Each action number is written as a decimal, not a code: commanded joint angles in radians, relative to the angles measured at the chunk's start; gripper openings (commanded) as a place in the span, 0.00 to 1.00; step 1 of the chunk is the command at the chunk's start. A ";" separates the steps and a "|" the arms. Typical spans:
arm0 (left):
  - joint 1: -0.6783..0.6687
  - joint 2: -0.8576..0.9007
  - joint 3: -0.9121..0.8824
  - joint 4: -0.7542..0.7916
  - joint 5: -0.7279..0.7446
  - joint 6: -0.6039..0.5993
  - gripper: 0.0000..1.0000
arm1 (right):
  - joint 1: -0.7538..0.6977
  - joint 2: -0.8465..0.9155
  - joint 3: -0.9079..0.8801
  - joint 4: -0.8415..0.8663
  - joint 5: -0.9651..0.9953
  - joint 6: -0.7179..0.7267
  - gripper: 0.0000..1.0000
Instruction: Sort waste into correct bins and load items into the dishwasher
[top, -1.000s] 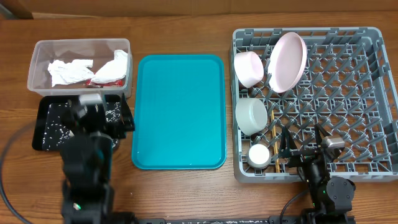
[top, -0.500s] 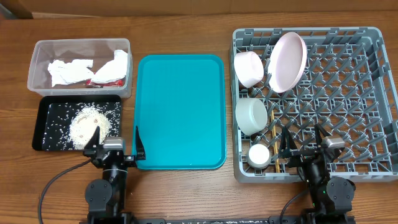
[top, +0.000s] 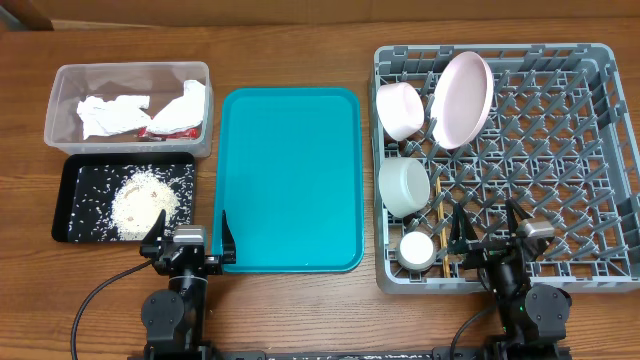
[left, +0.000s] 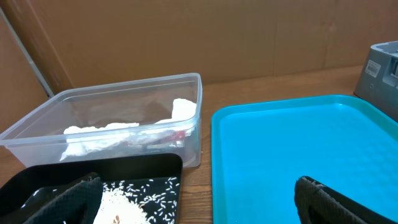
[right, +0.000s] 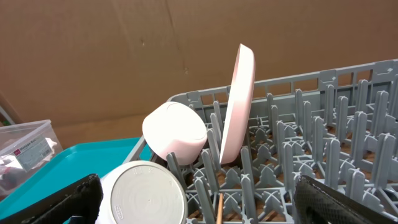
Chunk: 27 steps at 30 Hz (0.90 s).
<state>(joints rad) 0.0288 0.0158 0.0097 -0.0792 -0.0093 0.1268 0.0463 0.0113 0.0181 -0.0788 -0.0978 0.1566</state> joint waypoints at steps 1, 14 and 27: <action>0.010 -0.011 -0.005 0.002 0.018 -0.007 1.00 | -0.003 -0.008 -0.010 0.005 -0.001 0.000 1.00; 0.010 -0.011 -0.005 0.002 0.018 -0.007 1.00 | -0.003 -0.008 -0.010 0.005 -0.001 0.000 1.00; 0.010 -0.011 -0.005 0.002 0.018 -0.006 1.00 | -0.003 -0.008 -0.010 0.005 -0.001 0.000 1.00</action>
<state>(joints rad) 0.0288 0.0158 0.0097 -0.0792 -0.0067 0.1268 0.0463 0.0113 0.0181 -0.0788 -0.0978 0.1566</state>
